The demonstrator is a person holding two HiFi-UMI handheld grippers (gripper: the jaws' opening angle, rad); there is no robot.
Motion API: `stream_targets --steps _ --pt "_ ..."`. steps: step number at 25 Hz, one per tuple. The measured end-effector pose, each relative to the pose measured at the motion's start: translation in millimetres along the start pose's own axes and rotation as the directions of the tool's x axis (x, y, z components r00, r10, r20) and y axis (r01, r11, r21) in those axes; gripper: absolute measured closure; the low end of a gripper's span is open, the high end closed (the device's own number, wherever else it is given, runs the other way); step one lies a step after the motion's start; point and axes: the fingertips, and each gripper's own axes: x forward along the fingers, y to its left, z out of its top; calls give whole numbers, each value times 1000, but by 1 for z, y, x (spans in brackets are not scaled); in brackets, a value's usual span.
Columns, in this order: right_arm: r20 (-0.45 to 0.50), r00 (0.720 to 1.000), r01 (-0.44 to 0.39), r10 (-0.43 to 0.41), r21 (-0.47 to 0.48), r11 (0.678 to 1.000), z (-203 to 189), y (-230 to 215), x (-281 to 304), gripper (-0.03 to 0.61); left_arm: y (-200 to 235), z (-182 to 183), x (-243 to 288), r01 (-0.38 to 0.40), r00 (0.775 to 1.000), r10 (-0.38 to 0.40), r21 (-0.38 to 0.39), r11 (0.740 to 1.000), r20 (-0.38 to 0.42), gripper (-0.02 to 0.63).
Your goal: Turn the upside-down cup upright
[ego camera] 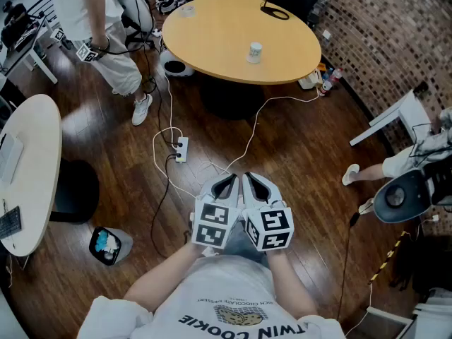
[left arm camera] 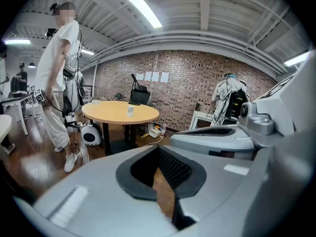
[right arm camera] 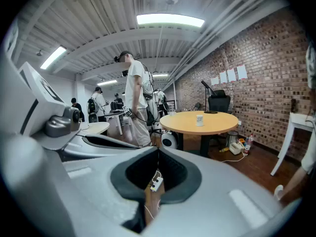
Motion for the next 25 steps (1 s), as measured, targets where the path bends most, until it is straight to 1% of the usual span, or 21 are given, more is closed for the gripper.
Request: stream_targets --steps 7,9,13,16,22,25 --pt "0 1000 -17 17 -4 1000 9 -62 73 575 33 21 88 -21 1000 21 -7 1000 0 611" --pt "-5 1000 -30 30 -2 1000 20 -86 93 575 39 38 118 -30 1000 30 -8 1000 -1 611" --pt "-22 998 -62 62 4 998 53 -137 126 575 46 87 176 -52 999 52 -25 998 -14 611" --pt "-23 997 -76 77 9 997 69 -169 149 575 48 112 214 -64 998 64 -25 998 -13 611" --pt "-8 995 -101 101 8 995 102 -215 186 575 62 152 260 -111 994 111 -12 994 -9 611" --pt "-11 994 -108 108 6 994 110 -228 202 575 69 161 277 -119 993 119 -11 993 -18 611"
